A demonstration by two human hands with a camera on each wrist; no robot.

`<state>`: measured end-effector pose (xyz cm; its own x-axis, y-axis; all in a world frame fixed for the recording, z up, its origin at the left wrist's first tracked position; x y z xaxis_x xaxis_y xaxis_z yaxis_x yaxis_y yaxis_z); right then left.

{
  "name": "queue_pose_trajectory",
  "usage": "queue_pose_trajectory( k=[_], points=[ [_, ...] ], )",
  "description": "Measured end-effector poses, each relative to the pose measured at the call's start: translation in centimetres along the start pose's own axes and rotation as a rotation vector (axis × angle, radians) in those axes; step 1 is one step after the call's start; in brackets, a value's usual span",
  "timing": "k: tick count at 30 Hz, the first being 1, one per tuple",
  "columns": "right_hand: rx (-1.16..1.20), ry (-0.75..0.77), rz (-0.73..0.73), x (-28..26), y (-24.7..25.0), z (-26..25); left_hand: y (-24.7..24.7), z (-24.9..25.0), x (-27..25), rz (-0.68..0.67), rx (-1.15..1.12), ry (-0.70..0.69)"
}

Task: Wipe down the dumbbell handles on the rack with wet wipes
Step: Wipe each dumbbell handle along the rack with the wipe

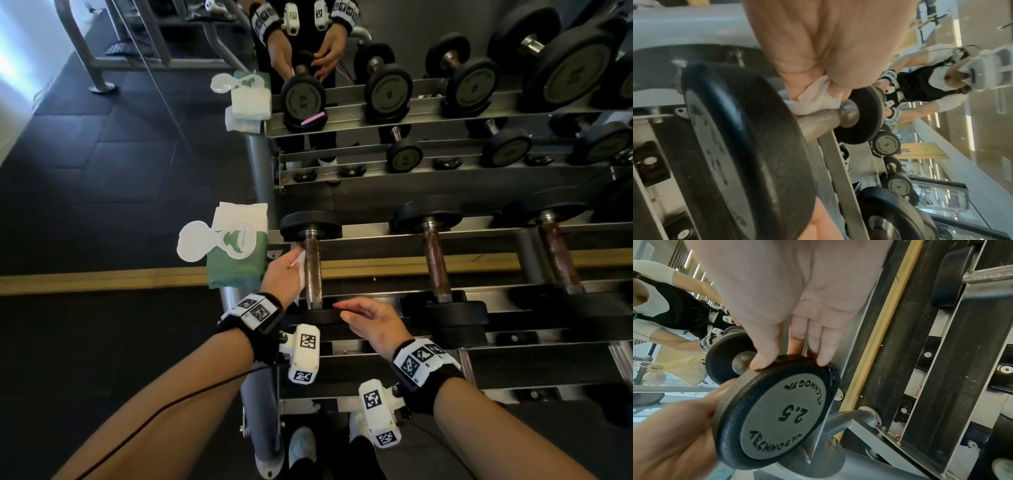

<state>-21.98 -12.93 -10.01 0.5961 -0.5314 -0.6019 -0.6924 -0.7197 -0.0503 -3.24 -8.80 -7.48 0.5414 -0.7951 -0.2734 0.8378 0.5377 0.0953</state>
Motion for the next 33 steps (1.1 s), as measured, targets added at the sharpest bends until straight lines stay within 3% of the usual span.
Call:
queue_pose_trajectory(
  k=[4,10,18,20,27,31,33],
  points=[
    [-0.003,0.008,-0.014,0.2,0.0,0.2,-0.3,-0.8,-1.1,-0.028,0.120,-0.032],
    [-0.005,0.021,-0.019,0.1,0.0,0.2,0.8,-1.3,-2.5,-0.199,0.228,0.001],
    [-0.025,0.004,-0.004,0.4,0.1,0.4,0.2,0.6,0.5,0.034,-0.093,0.008],
    [-0.033,0.006,-0.004,0.4,0.1,0.3,-0.4,0.5,0.4,0.018,-0.149,-0.006],
    [0.013,-0.009,-0.003,-0.3,0.0,-0.1,0.5,-1.2,-1.4,-0.188,0.052,0.060],
    [0.022,-0.025,-0.011,-0.4,-0.1,-0.5,1.3,0.0,0.1,-0.100,0.126,0.011],
    [0.032,-0.027,-0.014,-0.5,-0.1,-0.6,1.2,0.8,0.8,-0.009,-0.022,0.002]
  ],
)
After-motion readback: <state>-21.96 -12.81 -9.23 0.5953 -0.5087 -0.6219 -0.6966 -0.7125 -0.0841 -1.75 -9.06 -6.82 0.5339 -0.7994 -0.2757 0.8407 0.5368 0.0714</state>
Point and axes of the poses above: each hand's wrist, its own x-axis towards the middle knuckle, its own y-axis out of the back of the hand, z = x × y, the point moved 8 cm from there along x, towards the middle knuckle, and after that the axes turned 11 degrees about -y, right-handed, at the moved point
